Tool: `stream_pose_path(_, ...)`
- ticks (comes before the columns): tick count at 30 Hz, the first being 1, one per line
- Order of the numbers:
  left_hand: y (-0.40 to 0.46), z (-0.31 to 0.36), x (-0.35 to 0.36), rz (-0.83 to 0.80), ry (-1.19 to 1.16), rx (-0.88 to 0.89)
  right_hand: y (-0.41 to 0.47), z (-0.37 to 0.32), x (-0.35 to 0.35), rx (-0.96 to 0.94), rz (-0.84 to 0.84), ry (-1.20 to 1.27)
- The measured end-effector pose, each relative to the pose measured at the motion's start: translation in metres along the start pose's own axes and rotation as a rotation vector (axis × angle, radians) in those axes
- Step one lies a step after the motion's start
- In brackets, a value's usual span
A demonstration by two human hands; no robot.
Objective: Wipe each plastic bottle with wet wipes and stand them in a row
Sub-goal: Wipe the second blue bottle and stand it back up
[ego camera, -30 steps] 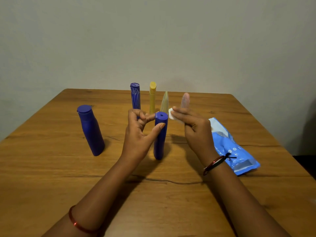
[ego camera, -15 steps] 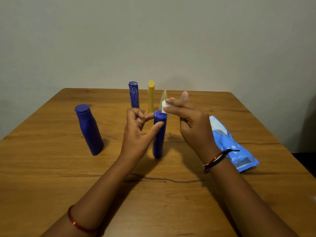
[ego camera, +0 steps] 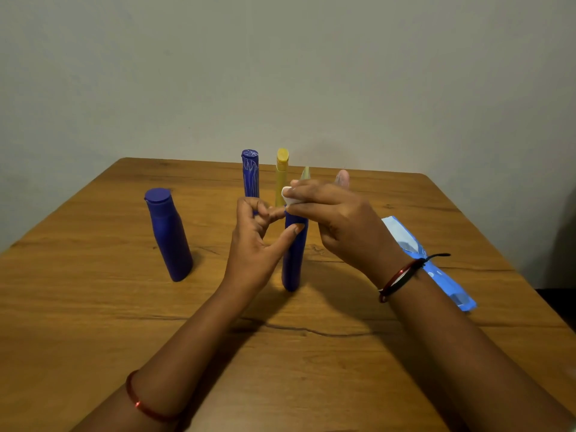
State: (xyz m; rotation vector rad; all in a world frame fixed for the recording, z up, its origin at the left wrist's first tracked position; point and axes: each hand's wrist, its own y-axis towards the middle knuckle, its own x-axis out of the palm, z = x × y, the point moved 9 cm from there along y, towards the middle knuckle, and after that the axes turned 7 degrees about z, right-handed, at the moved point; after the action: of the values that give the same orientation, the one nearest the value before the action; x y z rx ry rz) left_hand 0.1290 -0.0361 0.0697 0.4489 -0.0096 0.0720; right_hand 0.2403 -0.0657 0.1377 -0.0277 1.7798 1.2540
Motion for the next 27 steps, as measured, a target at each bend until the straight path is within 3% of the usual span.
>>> stream_pose_path(7, 0.001, 0.0, -0.001, 0.018, 0.031, 0.008, 0.014, -0.019, -0.007, -0.071, 0.017, -0.241)
stream_pose_path(13, 0.002, -0.003, -0.004, 0.035, 0.069, 0.004, 0.018, 0.007, 0.011, 0.188, -0.275, -0.241)
stream_pose_path(17, 0.001, -0.002, -0.003, 0.029, 0.043, -0.005, 0.019, 0.02, -0.001, 0.388, -0.092, -0.038)
stream_pose_path(24, -0.001, 0.0, -0.001, 0.005, 0.029, -0.001, 0.007, 0.021, -0.024, 0.43, 0.246, 0.158)
stream_pose_path(27, 0.0, 0.0, 0.0, 0.004, 0.022, -0.013, 0.006, 0.02, -0.019, 0.38, 0.207, 0.171)
